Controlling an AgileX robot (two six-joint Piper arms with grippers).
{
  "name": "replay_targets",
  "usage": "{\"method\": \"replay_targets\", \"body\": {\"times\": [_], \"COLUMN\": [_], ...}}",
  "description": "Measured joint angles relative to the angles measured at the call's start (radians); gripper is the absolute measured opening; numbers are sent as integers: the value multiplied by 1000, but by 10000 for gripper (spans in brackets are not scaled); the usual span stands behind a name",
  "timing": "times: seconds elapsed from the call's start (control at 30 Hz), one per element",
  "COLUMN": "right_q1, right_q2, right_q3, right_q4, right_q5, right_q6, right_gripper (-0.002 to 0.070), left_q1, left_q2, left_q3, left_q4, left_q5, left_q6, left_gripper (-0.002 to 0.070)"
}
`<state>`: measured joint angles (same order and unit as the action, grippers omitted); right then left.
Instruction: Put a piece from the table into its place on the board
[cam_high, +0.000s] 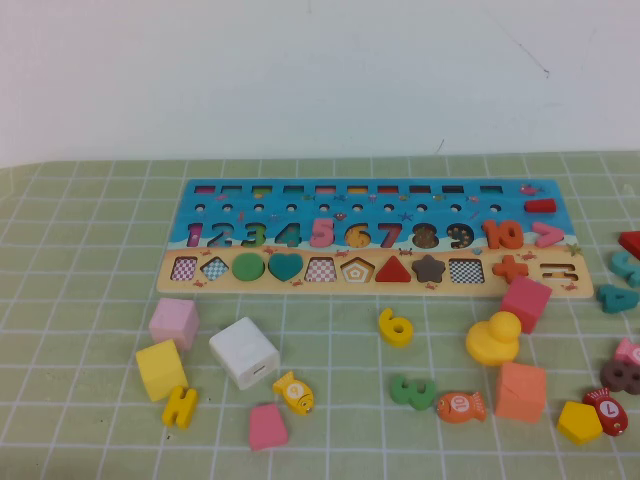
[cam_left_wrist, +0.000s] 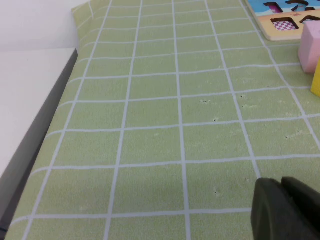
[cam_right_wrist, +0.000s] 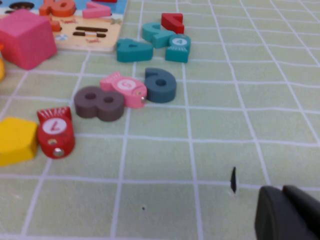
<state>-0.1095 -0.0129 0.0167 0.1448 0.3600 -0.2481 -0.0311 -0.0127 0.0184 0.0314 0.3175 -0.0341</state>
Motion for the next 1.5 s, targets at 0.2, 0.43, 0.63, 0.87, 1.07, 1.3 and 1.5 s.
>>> {"method": "replay_targets", "body": {"times": [0.2, 0.43, 0.63, 0.87, 1.07, 1.3, 1.5], "right_q1": [0, 0, 0, 20, 28, 28, 28], "right_q2": [0, 0, 0, 0, 0, 0, 0], "right_q3": [1, 1, 1, 1, 1, 1, 1], "right_q4": [21, 21, 19, -21, -31, -35, -35], "right_q5": [-2, -2, -2, -2, -2, -2, -2], "right_q6": [0, 14, 96, 116, 118, 120, 120], "right_gripper": [-3, -3, -3, -3, -3, -3, -3], "left_q1": [0, 0, 0, 0, 0, 0, 0], "left_q2": [0, 0, 0, 0, 0, 0, 0], "left_q3": [0, 0, 0, 0, 0, 0, 0], "left_q4": [0, 0, 0, 0, 0, 0, 0], "left_q5": [0, 0, 0, 0, 0, 0, 0], "left_q6": [0, -1, -2, -2, -2, -3, -3], "left_gripper": [-2, -2, -2, -2, -2, -2, -2]}}
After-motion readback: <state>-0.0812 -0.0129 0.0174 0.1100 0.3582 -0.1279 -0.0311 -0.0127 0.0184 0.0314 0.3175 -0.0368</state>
